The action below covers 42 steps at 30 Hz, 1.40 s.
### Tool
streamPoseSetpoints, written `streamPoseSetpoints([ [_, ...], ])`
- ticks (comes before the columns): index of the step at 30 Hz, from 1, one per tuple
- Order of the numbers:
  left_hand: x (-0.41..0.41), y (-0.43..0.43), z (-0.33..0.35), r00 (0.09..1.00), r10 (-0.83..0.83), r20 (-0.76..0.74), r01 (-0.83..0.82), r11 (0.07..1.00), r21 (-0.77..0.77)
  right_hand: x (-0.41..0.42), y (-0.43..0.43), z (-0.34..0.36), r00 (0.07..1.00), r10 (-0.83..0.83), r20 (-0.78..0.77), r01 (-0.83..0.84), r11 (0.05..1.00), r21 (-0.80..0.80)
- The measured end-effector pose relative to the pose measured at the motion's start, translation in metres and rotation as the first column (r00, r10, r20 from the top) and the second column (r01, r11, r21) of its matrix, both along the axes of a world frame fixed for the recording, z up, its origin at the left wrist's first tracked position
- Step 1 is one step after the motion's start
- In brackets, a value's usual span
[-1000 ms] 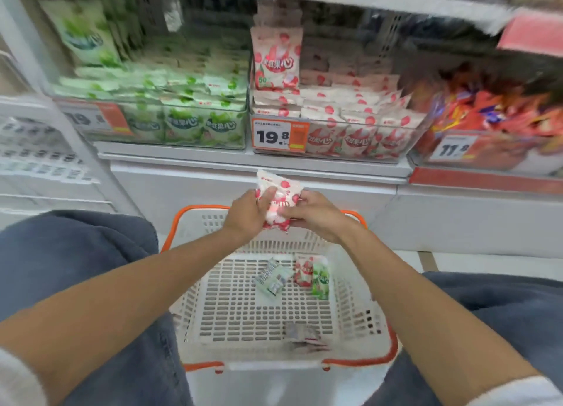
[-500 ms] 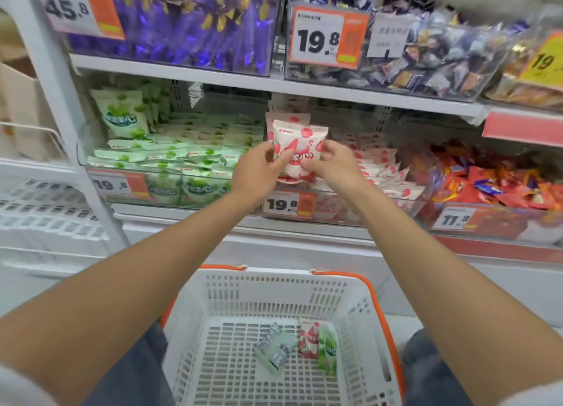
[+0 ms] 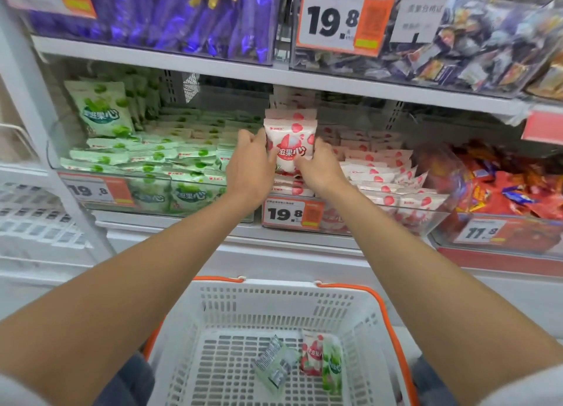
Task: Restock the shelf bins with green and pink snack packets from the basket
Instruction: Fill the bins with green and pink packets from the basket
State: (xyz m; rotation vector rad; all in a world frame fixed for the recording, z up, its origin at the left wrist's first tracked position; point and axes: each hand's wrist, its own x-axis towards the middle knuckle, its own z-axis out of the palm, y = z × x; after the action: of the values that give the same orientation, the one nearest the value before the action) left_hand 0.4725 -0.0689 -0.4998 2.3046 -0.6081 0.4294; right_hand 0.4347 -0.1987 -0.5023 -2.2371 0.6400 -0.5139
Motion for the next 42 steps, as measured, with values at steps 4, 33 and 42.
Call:
streamPoseSetpoints([
  [4,-0.007,-0.001,-0.001,0.998,0.029,-0.050,-0.037,0.985,-0.170,-0.006,0.005,-0.006,0.994,-0.039,0.100,0.046,0.997,-0.063],
  [33,-0.122,0.097,-0.259,0.603,0.073,-0.794,0.548,0.685,0.480,-0.218,0.045,-0.350,0.718,0.070,-0.692,-0.085,0.996,0.012],
  [42,-0.121,0.110,-0.298,0.572,0.146,-0.807,0.507,0.711,0.488,-0.172,0.013,-0.398,0.438,0.097,-0.894,-0.501,0.852,-0.153],
])
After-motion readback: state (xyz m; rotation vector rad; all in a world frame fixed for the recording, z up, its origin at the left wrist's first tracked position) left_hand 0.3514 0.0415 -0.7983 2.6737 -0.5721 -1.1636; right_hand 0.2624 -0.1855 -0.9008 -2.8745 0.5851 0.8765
